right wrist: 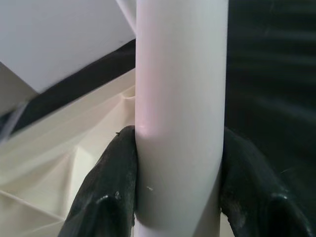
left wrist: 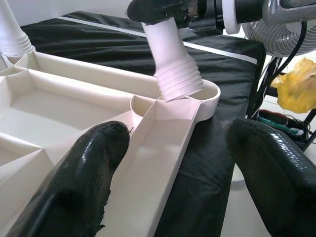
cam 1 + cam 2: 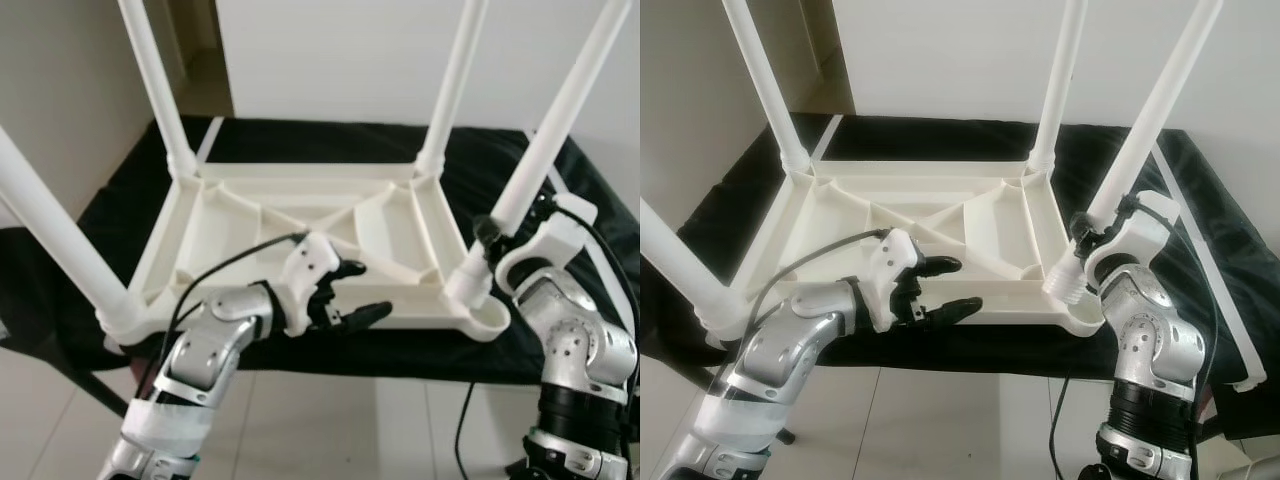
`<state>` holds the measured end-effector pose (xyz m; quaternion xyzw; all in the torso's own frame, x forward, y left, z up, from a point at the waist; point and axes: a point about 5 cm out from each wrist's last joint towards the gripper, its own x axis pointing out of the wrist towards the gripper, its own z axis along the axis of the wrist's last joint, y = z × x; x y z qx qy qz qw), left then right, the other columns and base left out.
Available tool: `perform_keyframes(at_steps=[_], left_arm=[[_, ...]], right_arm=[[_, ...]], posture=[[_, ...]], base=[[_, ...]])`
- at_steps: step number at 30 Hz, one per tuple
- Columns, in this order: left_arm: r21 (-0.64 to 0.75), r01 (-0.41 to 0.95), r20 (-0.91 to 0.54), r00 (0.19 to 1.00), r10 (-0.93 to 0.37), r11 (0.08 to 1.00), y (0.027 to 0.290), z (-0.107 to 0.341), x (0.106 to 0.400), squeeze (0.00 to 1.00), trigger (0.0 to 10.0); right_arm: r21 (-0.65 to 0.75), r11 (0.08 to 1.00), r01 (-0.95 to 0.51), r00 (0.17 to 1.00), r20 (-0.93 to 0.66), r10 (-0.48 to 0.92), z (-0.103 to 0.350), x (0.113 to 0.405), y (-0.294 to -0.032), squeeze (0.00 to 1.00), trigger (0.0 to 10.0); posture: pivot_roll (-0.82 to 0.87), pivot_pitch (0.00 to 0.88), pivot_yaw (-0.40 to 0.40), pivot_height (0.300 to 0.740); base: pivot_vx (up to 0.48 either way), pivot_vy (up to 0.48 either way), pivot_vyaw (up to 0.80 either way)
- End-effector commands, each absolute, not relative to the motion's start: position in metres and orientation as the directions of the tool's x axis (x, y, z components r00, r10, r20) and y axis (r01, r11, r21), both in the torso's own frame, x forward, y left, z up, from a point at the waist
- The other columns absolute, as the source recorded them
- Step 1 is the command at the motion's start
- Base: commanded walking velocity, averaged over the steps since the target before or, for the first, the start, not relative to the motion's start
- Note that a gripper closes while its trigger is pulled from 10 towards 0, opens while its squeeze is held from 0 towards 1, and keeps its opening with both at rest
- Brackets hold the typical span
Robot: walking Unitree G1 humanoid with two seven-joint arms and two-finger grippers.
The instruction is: Building children table
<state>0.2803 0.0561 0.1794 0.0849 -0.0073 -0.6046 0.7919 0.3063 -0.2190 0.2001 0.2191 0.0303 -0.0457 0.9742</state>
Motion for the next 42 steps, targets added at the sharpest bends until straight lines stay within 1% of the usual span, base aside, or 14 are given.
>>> perform_keyframes(at_steps=[1,8,9,10,11,13,15,17,19,23,25,30,33,42], left_arm=[[0.132,0.945,-0.112,0.313,-0.943,0.298,0.056,0.174,0.281,0.00,10.0],[0.129,0.945,-0.111,0.315,-0.942,0.301,0.056,0.174,0.281,0.00,10.0],[0.120,0.946,-0.113,0.315,-0.943,0.301,0.057,0.174,0.280,0.00,10.0],[0.120,0.946,-0.113,0.315,-0.943,0.301,0.057,0.174,0.280,0.00,10.0],[0.118,0.946,-0.114,0.314,-0.943,0.301,0.057,0.174,0.280,0.00,10.0],[0.115,0.947,-0.116,0.312,-0.943,0.299,0.056,0.173,0.280,0.00,10.0],[0.114,0.947,-0.116,0.312,-0.943,0.299,0.056,0.173,0.280,0.00,10.0],[0.112,0.948,-0.117,0.310,-0.943,0.298,0.055,0.173,0.279,0.00,10.0],[0.112,0.948,-0.117,0.310,-0.944,0.297,0.055,0.173,0.279,0.00,10.0],[0.109,0.949,-0.119,0.308,-0.944,0.296,0.055,0.172,0.278,0.00,10.0],[0.108,0.949,-0.119,0.308,-0.944,0.296,0.055,0.172,0.278,0.00,10.0],[0.100,0.949,-0.119,0.311,-0.943,0.300,0.055,0.172,0.278,0.00,10.0],[0.100,0.948,-0.122,0.313,-0.942,0.302,0.055,0.172,0.278,0.00,10.0],[0.099,0.947,-0.129,0.316,-0.940,0.305,0.057,0.172,0.278,0.00,10.0]], right_arm=[[0.491,0.866,0.093,0.994,-0.089,-0.056,0.197,0.307,-0.218,0.00,10.0],[0.478,0.868,0.131,0.991,-0.062,-0.115,0.198,0.306,-0.229,0.00,10.0],[0.345,0.913,0.219,0.975,-0.048,-0.216,0.201,0.303,-0.242,0.00,10.0],[0.345,0.913,0.219,0.975,-0.048,-0.216,0.201,0.303,-0.242,0.00,10.0],[0.279,0.925,0.258,0.965,-0.032,-0.260,0.203,0.302,-0.247,0.00,10.0],[0.236,0.924,0.302,0.951,-0.004,-0.310,0.210,0.301,-0.256,0.00,10.0],[0.217,0.924,0.314,0.947,0.002,-0.322,0.212,0.301,-0.258,0.00,10.0],[0.151,0.927,0.344,0.937,0.005,-0.348,0.214,0.300,-0.262,0.00,10.0],[0.139,0.923,0.360,0.931,0.015,-0.365,0.215,0.299,-0.265,0.00,10.0],[0.120,0.925,0.361,0.930,0.025,-0.367,0.217,0.298,-0.267,0.00,10.0],[0.022,0.924,0.383,0.923,-0.046,-0.381,0.209,0.297,-0.270,0.00,10.0],[-0.038,0.927,0.374,0.919,-0.122,-0.376,0.200,0.295,-0.275,0.00,10.0],[-0.104,0.927,0.360,0.913,-0.167,-0.373,0.194,0.295,-0.279,0.00,10.0],[-0.117,0.929,0.351,0.905,-0.214,-0.368,0.187,0.295,-0.281,0.00,10.0]], posture=[[0.00,0.031,-0.019,0.740],[0.01,0.030,-0.021,0.740],[0.00,0.030,-0.016,0.740],[0.00,0.030,-0.016,0.740],[0.00,0.030,-0.016,0.740],[0.00,0.030,-0.013,0.740],[0.00,0.030,-0.013,0.740],[0.00,0.030,-0.013,0.740],[0.00,0.029,-0.011,0.740],[0.00,0.030,-0.010,0.740],[0.00,0.032,-0.009,0.740],[0.00,0.038,-0.010,0.740],[0.00,0.042,-0.011,0.740],[0.00,0.056,-0.011,0.740]], base=[[0.000,0.000,0.00],[0.000,0.000,0.00],[0.000,0.000,0.00],[0.000,0.000,0.00],[0.000,0.000,0.00],[0.000,0.000,0.00],[0.000,0.000,0.00],[0.000,0.000,0.00],[0.000,0.000,0.00],[0.000,0.000,0.00],[0.000,0.000,0.00],[0.000,0.000,0.00],[0.000,0.000,0.00],[0.000,0.000,0.00]])
